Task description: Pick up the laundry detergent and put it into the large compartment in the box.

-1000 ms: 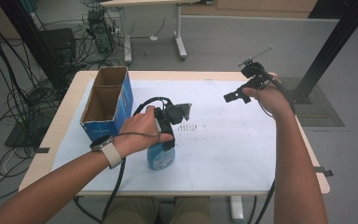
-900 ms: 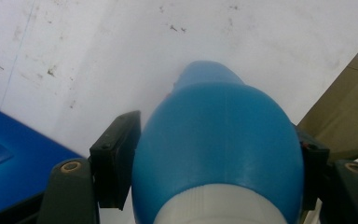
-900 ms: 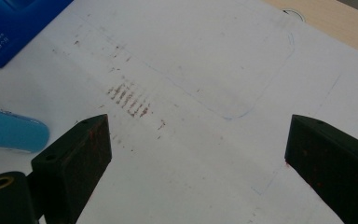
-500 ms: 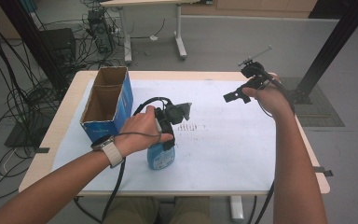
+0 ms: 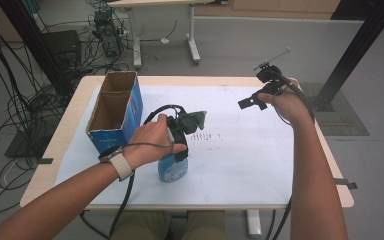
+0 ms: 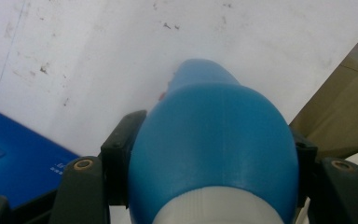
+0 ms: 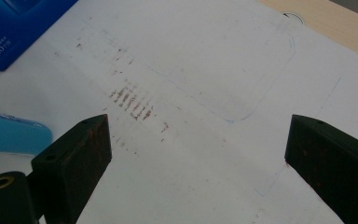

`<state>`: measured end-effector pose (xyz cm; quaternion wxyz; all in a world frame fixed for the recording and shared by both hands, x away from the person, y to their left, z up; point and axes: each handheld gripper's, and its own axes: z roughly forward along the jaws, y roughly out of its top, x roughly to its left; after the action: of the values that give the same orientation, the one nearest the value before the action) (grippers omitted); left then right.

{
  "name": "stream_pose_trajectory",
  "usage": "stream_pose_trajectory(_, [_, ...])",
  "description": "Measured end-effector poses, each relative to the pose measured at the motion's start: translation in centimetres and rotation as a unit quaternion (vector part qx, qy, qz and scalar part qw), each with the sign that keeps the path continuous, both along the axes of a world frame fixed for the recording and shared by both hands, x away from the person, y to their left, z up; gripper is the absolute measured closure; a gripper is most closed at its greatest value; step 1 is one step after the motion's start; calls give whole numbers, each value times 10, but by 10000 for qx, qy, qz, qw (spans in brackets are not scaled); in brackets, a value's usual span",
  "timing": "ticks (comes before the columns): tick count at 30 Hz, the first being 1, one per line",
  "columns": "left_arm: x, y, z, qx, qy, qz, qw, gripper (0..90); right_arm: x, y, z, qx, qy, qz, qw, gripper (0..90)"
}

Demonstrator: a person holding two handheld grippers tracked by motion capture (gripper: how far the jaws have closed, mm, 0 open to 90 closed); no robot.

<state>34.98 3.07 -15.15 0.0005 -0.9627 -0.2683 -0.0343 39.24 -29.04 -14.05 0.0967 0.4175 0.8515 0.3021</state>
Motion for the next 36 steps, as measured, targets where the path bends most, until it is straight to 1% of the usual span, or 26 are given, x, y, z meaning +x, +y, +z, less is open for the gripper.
stream_pose_trajectory(8, [0,-1,0,8,7,-1,10000,383,1,0,-3,11,20,6,10000,69])
stream_pose_trajectory(18, [2,1,0,-14,36,15,10000,383,2,0,-3,10,22,6,10000,70])
stream_pose_trajectory(36, [2,3,0,-35,22,13,10000,383,2,-2,-2,9,30,-9,10000,69])
